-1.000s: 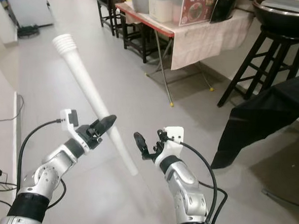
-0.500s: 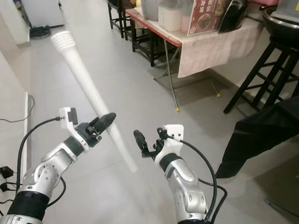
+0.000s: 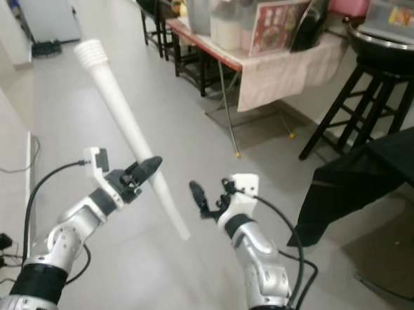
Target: Building children table
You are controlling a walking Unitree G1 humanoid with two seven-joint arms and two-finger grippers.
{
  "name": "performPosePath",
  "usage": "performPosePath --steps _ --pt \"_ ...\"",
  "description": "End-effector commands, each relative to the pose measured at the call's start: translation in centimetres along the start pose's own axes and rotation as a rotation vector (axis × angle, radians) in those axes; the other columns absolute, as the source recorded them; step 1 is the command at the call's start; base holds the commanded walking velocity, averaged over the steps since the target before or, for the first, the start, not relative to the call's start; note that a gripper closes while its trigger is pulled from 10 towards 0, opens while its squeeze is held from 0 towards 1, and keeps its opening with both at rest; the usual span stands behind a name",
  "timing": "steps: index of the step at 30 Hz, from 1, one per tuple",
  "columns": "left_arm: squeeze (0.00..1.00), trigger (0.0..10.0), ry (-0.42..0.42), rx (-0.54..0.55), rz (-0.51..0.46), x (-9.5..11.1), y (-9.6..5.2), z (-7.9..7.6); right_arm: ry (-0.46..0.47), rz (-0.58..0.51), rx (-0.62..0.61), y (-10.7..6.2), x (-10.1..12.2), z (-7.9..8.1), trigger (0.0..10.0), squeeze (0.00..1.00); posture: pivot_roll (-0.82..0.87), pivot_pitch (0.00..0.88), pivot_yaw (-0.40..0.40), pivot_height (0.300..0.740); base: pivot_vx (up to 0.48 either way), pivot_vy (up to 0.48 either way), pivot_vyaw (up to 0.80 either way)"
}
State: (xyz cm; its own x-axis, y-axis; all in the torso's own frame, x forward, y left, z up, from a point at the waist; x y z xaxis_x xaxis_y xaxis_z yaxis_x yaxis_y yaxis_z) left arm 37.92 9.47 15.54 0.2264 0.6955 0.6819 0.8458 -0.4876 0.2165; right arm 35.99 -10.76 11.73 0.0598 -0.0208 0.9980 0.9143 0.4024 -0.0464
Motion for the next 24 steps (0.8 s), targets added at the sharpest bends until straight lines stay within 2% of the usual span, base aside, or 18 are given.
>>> performPosePath --steps 1,10,15,16,17,18,20,22,23,24 --pt "0.0 10.0 0.014 0.016 0.0 0.3 -0.4 0.5 0.016 -0.014 0.02 0.0 0.2 0.5 10.0 0.0 -0.11 0.06 0.05 0.74 0.0 0.0 0.0" --pt "0.0 10.0 0.044 0.016 0.014 0.0 -0.4 0.4 -0.009 0.009 -0.006 0.1 0.1 0.0 10.0 0.0 -0.11 0.06 0.044 0.74 0.0 0.0 0.0" --pt "0.0 10.0 0.102 0.003 0.043 -0.2 -0.2 0.1 -0.036 0.004 0.003 0.2 0.4 0.2 10.0 0.0 -0.1 0.055 0.043 0.74 0.0 0.0 -0.8" --pt "0.0 10.0 0.176 -0.021 0.077 -0.4 -0.1 -0.4 -0.05 -0.008 0.001 0.3 0.9 0.0 10.0 0.0 -0.11 0.045 0.042 0.74 0.0 0.0 -0.8" --pt "0.0 10.0 0.309 -0.055 0.129 -0.7 0.0 -0.9 -0.066 -0.026 0.001 0.4 1.6 -0.4 10.0 0.0 -0.11 0.041 0.042 0.74 0.0 0.0 -0.8" --pt "0.0 10.0 0.402 -0.081 0.167 -1.0 0.0 -1.3 -0.078 -0.038 0.001 0.5 2.2 -0.6 10.0 0.0 -0.11 0.041 0.042 0.74 0.0 0.0 -0.8" --pt "0.0 10.0 0.402 -0.081 0.167 -1.0 0.0 -1.3 -0.078 -0.038 0.001 0.5 2.2 -0.6 10.0 0.0 -0.11 0.041 0.042 0.74 0.0 0.0 -0.8" --pt "0.0 10.0 0.694 -0.133 0.246 -0.6 0.3 -1.7 -0.137 -0.073 -0.021 0.5 4.1 -2.1 10.0 0.0 -0.11 0.029 0.04 0.74 0.0 0.0 -0.8" --pt "0.0 10.0 0.694 -0.133 0.246 -0.6 0.3 -1.7 -0.137 -0.073 -0.021 0.5 4.1 -2.1 10.0 0.0 -0.11 0.029 0.04 0.74 0.0 0.0 -0.8" --pt "0.0 10.0 0.854 -0.137 0.257 0.5 0.9 -1.8 -0.188 -0.084 -0.046 0.5 5.1 -3.2 10.0 0.0 -0.11 0.019 0.044 0.74 0.0 0.0 0.0"
Point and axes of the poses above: a point about 5 cm out from each wrist's last joint towards the gripper, its own y axis pointing out of the wrist towards the gripper, its own x axis along the axis of the wrist's last joint, z = x × y, the point moved 6 cm from there along y, pointing out of the wrist towards the gripper, and after that the axes turned 12 degrees about -y, right-handed, at the moved point
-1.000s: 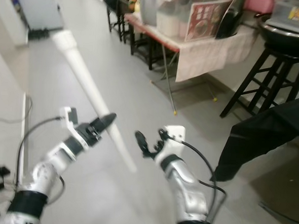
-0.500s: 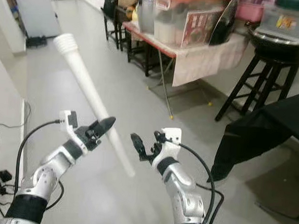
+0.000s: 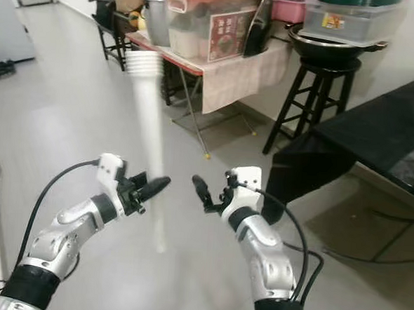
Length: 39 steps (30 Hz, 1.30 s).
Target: Building children table
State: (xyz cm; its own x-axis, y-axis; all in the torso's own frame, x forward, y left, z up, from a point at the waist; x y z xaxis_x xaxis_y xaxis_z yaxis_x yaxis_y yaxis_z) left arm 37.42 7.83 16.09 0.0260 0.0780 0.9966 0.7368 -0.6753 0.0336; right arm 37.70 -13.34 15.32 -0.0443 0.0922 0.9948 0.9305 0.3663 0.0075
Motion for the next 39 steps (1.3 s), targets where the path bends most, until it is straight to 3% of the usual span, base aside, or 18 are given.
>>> performPosePath --steps 1,2,3,4,6,8,11,15,17,23,26,28,31,32,34,35,37,39 --pt "0.0 10.0 0.164 0.007 0.003 1.3 0.0 0.7 -0.043 -0.032 -0.006 0.2 1.3 -0.5 10.0 0.0 -0.11 0.019 0.044 0.74 0.0 0.0 0.0" --pt "0.0 10.0 0.325 0.028 0.02 2.5 0.3 1.5 -0.106 -0.026 -0.047 0.2 2.0 -2.0 10.0 0.0 -0.11 0.016 0.049 0.74 0.0 0.0 0.0" --pt "0.0 10.0 0.417 0.045 0.025 3.4 0.4 2.1 -0.145 -0.02 -0.076 0.2 2.4 -3.0 10.0 0.0 -0.11 0.016 0.049 0.74 0.0 0.0 0.0" --pt "0.0 10.0 0.417 0.045 0.025 3.4 0.4 2.1 -0.145 -0.02 -0.076 0.2 2.4 -3.0 10.0 0.0 -0.11 0.016 0.049 0.74 0.0 0.0 0.0" --pt "0.0 10.0 0.624 0.065 0.072 4.1 0.7 2.9 -0.24 0.017 -0.145 -0.1 2.5 -4.9 10.0 0.0 -0.12 0.019 0.053 0.74 0.0 0.0 -0.4" --pt "0.0 10.0 0.624 0.065 0.072 4.1 0.7 2.9 -0.24 0.017 -0.145 -0.1 2.5 -4.9 10.0 0.0 -0.12 0.019 0.053 0.74 0.0 0.0 -0.8" --pt "0.0 10.0 0.918 0.065 0.187 4.0 0.6 4.4 -0.39 0.098 -0.269 -1.5 2.5 -8.4 10.0 0.0 -0.12 0.025 0.063 0.74 0.0 0.0 -0.8" --pt "0.0 10.0 1.012 0.078 0.221 4.2 0.5 5.4 -0.413 0.138 -0.35 -2.5 2.3 -10.5 10.0 0.0 -0.13 0.028 0.071 0.74 0.0 0.0 -0.8" --pt "0.0 10.0 1.02 0.093 0.222 4.4 0.5 5.7 -0.416 0.15 -0.363 -2.7 2.0 -10.7 10.0 0.0 -0.13 0.029 0.073 0.74 0.0 0.0 -0.8" --pt "0.0 10.0 1.016 0.142 0.227 3.6 0.8 6.2 -0.402 0.181 -0.311 -2.5 0.2 -8.5 10.0 0.0 -0.13 0.032 0.074 0.74 0.0 0.0 -0.8" --pt "0.0 10.0 1.023 0.161 0.255 2.7 0.6 6.5 -0.412 0.183 -0.293 -2.3 -0.1 -7.8 10.0 0.0 -0.13 0.032 0.07 0.74 0.0 0.0 -0.8" --pt "0.0 10.0 1.002 0.209 0.336 0.2 0.0 7.2 -0.434 0.175 -0.282 -2.0 0.1 -7.4 10.0 0.0 -0.13 0.032 0.062 0.74 0.0 0.0 -0.8" --pt "0.0 10.0 1.002 0.209 0.336 0.2 0.0 7.2 -0.434 0.175 -0.282 -2.0 0.1 -7.4 10.0 0.0 -0.13 0.032 0.062 0.74 0.0 0.0 -0.8" --pt "0.0 10.0 0.945 0.242 0.372 -1.2 -0.4 7.5 -0.442 0.173 -0.278 -1.8 0.1 -7.2 10.0 0.0 -0.13 0.033 0.061 0.74 0.0 0.0 -0.8" --pt "0.0 10.0 0.669 0.312 0.359 -3.3 -0.9 7.3 -0.415 0.175 -0.234 -1.6 -0.8 -5.7 10.0 0.0 -0.13 0.036 0.058 0.74 0.0 0.0 -0.8" --pt "0.0 10.0 0.669 0.312 0.359 -3.3 -0.9 7.3 -0.415 0.175 -0.234 -1.6 -0.8 -5.7 10.0 0.0 -0.13 0.036 0.058 0.74 0.0 0.0 -0.8" --pt "0.0 10.0 0.405 0.318 0.29 -4.5 -1.0 5.9 -0.334 0.17 -0.142 -1.4 -2.5 -2.1 10.0 0.0 -0.13 0.042 0.057 0.74 0.0 0.0 -0.8" --pt "0.0 10.0 0.405 0.318 0.29 -4.5 -1.0 5.9 -0.334 0.17 -0.142 -1.4 -2.5 -2.1 10.0 0.0 -0.13 0.042 0.057 0.74 0.0 0.0 -0.8"
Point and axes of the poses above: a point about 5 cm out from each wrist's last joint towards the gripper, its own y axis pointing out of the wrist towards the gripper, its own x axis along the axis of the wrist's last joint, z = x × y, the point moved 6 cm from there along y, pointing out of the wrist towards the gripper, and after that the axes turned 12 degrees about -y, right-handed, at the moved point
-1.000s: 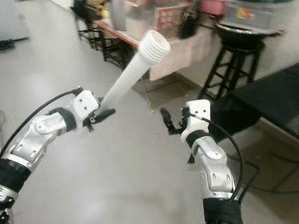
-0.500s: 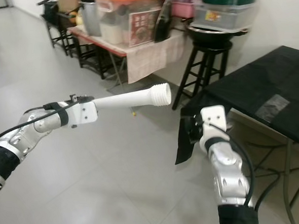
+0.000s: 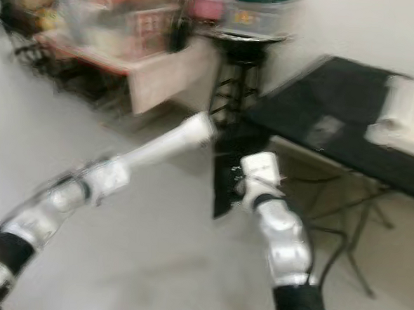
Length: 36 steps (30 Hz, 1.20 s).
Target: Building children table
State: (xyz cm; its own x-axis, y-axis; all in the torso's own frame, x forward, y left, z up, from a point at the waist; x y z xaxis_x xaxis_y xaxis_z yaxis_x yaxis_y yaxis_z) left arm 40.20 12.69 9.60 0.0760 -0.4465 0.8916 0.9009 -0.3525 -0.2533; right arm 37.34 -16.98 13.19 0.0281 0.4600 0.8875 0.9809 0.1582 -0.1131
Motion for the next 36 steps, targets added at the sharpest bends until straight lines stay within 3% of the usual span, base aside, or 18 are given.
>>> performPosePath --steps 1,2,3,4,5,6,7,8,11,24,36 --pt "0.0 10.0 -0.027 0.006 -0.05 1.5 0.0 0.5 0.015 -0.011 0.031 0.1 0.3 0.9 10.0 0.0 -0.13 0.042 0.057 0.74 0.0 0.0 -0.8" --pt "0.0 10.0 -0.094 -0.005 -0.067 1.5 -0.2 0.1 0.04 -0.018 0.062 -0.1 0.3 2.1 10.0 0.0 -0.13 0.045 0.056 0.74 0.0 0.0 -0.8" --pt "0.0 10.0 -0.094 -0.005 -0.067 1.5 -0.2 0.1 0.04 -0.018 0.062 -0.1 0.3 2.1 10.0 0.0 -0.13 0.045 0.056 0.74 0.0 0.0 -0.8" --pt "0.0 10.0 -0.21 -0.017 -0.103 1.6 -0.7 -0.7 0.075 -0.029 0.118 -0.5 0.4 4.4 10.0 0.0 -0.12 0.05 0.052 0.74 0.0 0.0 -0.8" --pt "0.0 10.0 -0.21 -0.017 -0.103 1.6 -0.7 -0.7 0.075 -0.029 0.118 -0.5 0.4 4.4 10.0 0.0 -0.12 0.05 0.052 0.74 0.0 0.0 -0.8" --pt "0.0 10.0 -0.31 -0.014 -0.131 1.5 -1.4 -1.1 0.072 -0.041 0.152 -0.7 0.5 5.7 10.0 0.0 -0.12 0.057 0.05 0.74 0.0 0.0 -0.8" --pt "0.0 10.0 -0.31 -0.014 -0.131 1.5 -1.4 -1.1 0.072 -0.041 0.152 -0.7 0.5 5.7 10.0 0.0 -0.12 0.057 0.05 0.74 0.0 0.0 -0.8" --pt "0.0 10.0 -0.384 -0.002 -0.152 1.2 -2.0 -1.5 0.084 -0.04 0.159 -0.8 0.5 6.0 10.0 0.0 -0.12 0.061 0.049 0.74 0.0 0.0 -0.8" --pt "0.0 10.0 -0.441 0.024 -0.177 0.9 -2.8 -1.8 0.096 -0.037 0.157 -0.8 0.3 5.9 10.0 0.0 -0.11 0.063 0.045 0.74 0.0 0.0 -0.8" --pt "0.0 10.0 -0.467 0.052 -0.235 2.1 -3.3 -1.3 0.1 -0.043 0.167 -0.9 0.4 6.3 10.0 0.0 -0.11 0.065 0.043 0.74 0.0 0.0 -0.8" --pt "0.0 10.0 -0.418 0.02 -0.399 7.7 -4.1 0.2 0.143 -0.087 0.13 -0.6 1.2 5.4 10.0 0.0 -0.12 0.06 0.043 0.74 0.304 0.0 -0.33"
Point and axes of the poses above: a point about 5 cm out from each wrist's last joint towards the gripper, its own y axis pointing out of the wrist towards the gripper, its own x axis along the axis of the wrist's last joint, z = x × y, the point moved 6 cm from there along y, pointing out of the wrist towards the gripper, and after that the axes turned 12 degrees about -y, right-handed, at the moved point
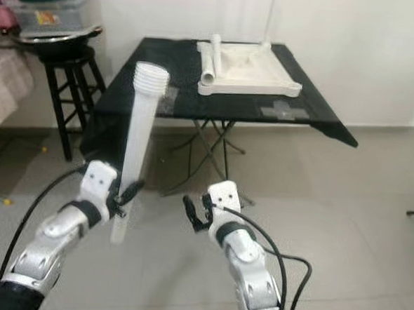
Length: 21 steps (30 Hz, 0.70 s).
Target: Building children table
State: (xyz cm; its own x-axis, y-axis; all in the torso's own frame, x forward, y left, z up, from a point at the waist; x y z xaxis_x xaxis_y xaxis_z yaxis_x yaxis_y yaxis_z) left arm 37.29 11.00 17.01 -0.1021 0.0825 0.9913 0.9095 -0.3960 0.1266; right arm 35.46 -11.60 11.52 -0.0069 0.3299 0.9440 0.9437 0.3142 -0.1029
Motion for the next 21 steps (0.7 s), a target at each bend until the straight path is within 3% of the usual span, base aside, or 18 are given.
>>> performPosePath --steps 1,9,12,16,21 --pt "0.0 10.0 0.008 -0.02 -0.018 0.9 0.2 -0.3 0.013 -0.026 -0.022 0.2 0.5 -0.5 10.0 0.0 -0.12 0.06 0.043 0.74 0.379 0.0 0.0" --pt "0.0 10.0 0.039 -0.054 -0.074 3.2 1.0 -0.9 0.014 -0.041 -0.038 0.5 1.1 -0.9 10.0 0.0 -0.12 0.055 0.043 0.74 0.379 0.0 0.0" --pt "0.0 10.0 0.053 -0.082 -0.095 4.3 1.5 -1.7 0.02 -0.084 -0.045 0.7 2.3 -1.2 10.0 0.0 -0.12 0.05 0.047 0.74 0.384 0.0 0.0" --pt "0.0 10.0 0.061 -0.092 -0.098 4.5 1.6 -1.9 0.022 -0.098 -0.048 0.8 2.7 -1.4 10.0 0.0 -0.12 0.05 0.047 0.74 0.386 0.0 0.0" --pt "0.0 10.0 0.08 -0.102 -0.103 4.9 1.9 -2.2 0.011 -0.157 -0.073 1.1 4.8 -2.7 10.0 0.0 -0.13 0.041 0.047 0.74 0.382 0.0 0.0"
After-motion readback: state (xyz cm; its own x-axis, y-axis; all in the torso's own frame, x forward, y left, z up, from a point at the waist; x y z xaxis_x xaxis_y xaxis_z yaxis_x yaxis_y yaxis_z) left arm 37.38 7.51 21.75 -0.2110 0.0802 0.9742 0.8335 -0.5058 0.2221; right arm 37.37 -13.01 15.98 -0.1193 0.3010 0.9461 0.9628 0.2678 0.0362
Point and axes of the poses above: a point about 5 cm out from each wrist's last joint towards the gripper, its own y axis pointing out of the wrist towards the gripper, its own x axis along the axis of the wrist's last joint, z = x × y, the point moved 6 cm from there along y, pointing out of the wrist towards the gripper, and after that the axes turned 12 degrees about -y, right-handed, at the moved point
